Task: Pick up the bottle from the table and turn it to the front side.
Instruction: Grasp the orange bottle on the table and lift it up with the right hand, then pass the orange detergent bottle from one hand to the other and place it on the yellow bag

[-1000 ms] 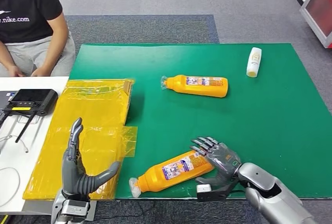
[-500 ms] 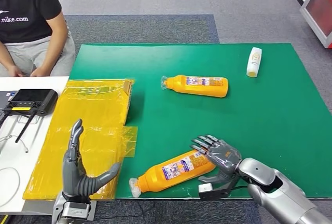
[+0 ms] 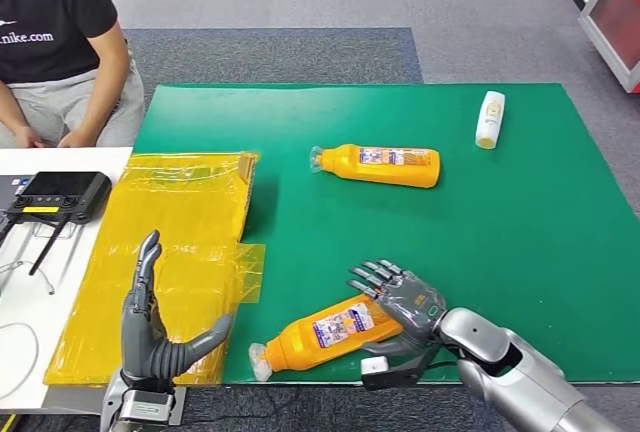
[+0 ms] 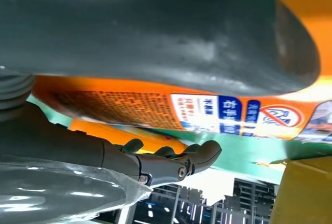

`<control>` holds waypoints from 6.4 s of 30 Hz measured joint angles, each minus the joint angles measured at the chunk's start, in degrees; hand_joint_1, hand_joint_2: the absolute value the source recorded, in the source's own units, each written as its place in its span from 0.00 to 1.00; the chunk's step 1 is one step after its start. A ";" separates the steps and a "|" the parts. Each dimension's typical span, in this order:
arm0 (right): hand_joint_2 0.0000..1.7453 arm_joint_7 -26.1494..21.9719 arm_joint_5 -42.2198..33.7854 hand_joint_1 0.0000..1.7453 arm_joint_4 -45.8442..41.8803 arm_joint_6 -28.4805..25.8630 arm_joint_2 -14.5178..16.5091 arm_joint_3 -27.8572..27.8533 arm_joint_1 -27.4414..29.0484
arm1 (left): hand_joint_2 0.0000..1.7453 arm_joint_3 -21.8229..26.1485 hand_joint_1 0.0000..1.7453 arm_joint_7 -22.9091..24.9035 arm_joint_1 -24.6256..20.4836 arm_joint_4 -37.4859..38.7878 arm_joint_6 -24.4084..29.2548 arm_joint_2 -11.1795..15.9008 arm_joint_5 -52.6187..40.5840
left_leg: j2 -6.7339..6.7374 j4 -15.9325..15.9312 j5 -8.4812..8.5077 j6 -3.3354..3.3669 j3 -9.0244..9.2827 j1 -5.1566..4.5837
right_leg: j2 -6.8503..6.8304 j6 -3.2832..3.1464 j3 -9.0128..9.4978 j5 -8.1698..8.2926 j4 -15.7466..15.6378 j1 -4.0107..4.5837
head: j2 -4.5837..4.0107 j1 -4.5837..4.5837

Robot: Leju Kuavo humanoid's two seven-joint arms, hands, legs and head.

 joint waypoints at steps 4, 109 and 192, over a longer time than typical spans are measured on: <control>0.00 1.23 0.99 0.00 -0.08 -0.40 0.39 0.51 0.02 | 1.00 -0.01 0.00 0.00 0.06 0.00 0.19 0.15 -0.15 | 0.00 0.00 0.00 0.01 -0.01 -0.01 | 0.00 0.01 0.00 0.00 0.00 0.00 | 0.00 0.01; 1.00 -18.19 -27.97 0.70 -6.43 -21.36 25.31 -14.06 18.13 | 1.00 6.93 0.00 0.56 -3.66 3.56 -41.44 -12.87 20.15 | -0.02 0.00 -0.01 0.01 -0.20 0.00 | -0.07 0.01 -0.21 -0.06 0.02 0.01 | 0.00 0.00; 1.00 -18.85 -30.18 0.53 -4.11 -22.79 25.33 -6.87 13.82 | 1.00 2.26 1.00 0.57 -10.23 5.98 -41.10 -13.37 16.57 | -0.01 0.00 -0.01 0.01 -0.22 0.00 | -0.07 0.00 -0.24 -0.07 0.02 0.01 | 0.00 0.00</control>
